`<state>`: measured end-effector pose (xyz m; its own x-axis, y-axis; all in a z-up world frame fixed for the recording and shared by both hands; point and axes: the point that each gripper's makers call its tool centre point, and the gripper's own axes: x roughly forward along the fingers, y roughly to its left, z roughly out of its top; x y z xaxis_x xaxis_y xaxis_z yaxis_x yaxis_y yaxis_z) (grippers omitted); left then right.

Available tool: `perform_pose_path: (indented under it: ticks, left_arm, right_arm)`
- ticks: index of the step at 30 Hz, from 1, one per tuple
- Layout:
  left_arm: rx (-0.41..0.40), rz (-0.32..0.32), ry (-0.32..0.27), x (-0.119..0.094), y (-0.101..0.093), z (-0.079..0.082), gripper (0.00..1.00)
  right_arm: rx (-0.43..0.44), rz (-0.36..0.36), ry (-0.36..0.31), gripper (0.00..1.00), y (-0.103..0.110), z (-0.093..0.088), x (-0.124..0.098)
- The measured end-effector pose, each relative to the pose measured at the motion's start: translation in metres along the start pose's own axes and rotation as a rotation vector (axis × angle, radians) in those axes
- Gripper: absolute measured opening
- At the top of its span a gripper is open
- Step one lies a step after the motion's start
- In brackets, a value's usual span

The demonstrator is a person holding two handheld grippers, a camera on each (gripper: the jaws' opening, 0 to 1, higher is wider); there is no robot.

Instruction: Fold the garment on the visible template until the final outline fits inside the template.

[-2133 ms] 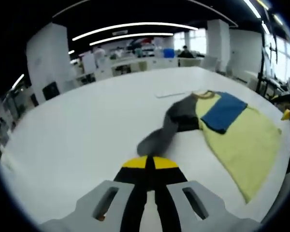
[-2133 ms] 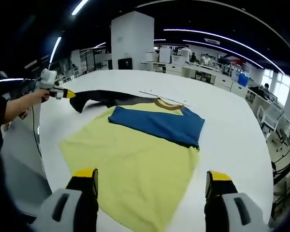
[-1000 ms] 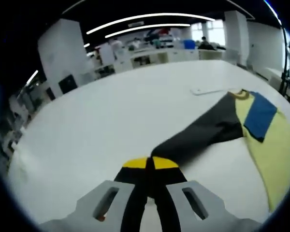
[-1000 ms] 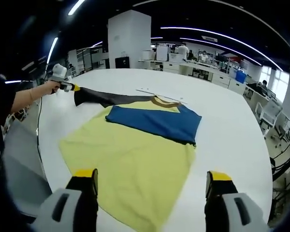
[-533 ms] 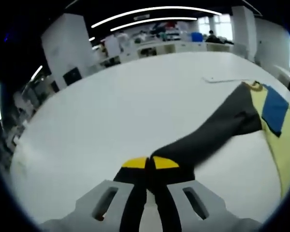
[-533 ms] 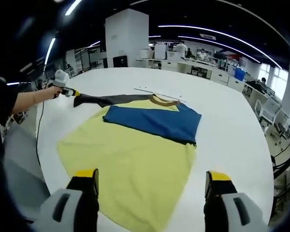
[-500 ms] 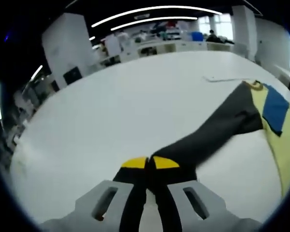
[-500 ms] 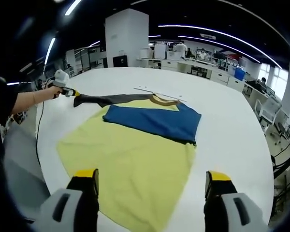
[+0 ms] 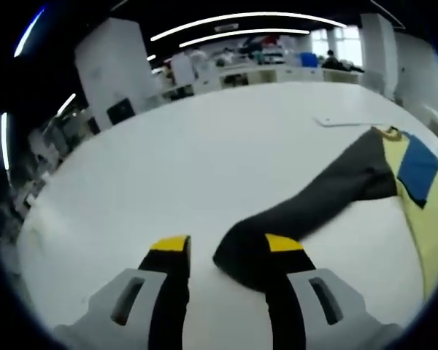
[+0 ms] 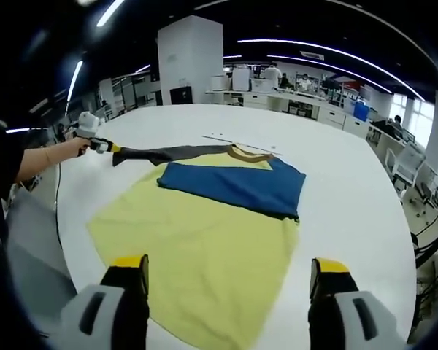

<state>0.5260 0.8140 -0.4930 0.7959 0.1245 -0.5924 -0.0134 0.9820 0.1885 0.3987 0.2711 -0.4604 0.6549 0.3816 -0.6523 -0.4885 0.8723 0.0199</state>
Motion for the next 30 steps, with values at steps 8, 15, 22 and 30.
perform_pose_path:
  ticks: [8,15,22,30]
  left_arm:
    - [-0.145,0.059,-0.01,-0.016,-0.002,-0.017,0.45]
    - [-0.225,0.028,-0.014,-0.02,-0.015,-0.027,0.39]
    - [-0.292,0.017,0.014,-0.013,-0.019,-0.037,0.29]
    - [-0.311,0.017,0.028,-0.001,-0.02,-0.041,0.2]
  right_arm:
    - [0.01,-0.008,0.0,0.92,-0.002,-0.003,-0.006]
    - [0.021,-0.013,-0.006,0.92,-0.003,-0.004,-0.006]
    - [0.03,-0.007,-0.01,0.91,0.0,-0.005,-0.004]
    - [0.037,-0.015,-0.009,0.91,-0.002,-0.007,-0.005]
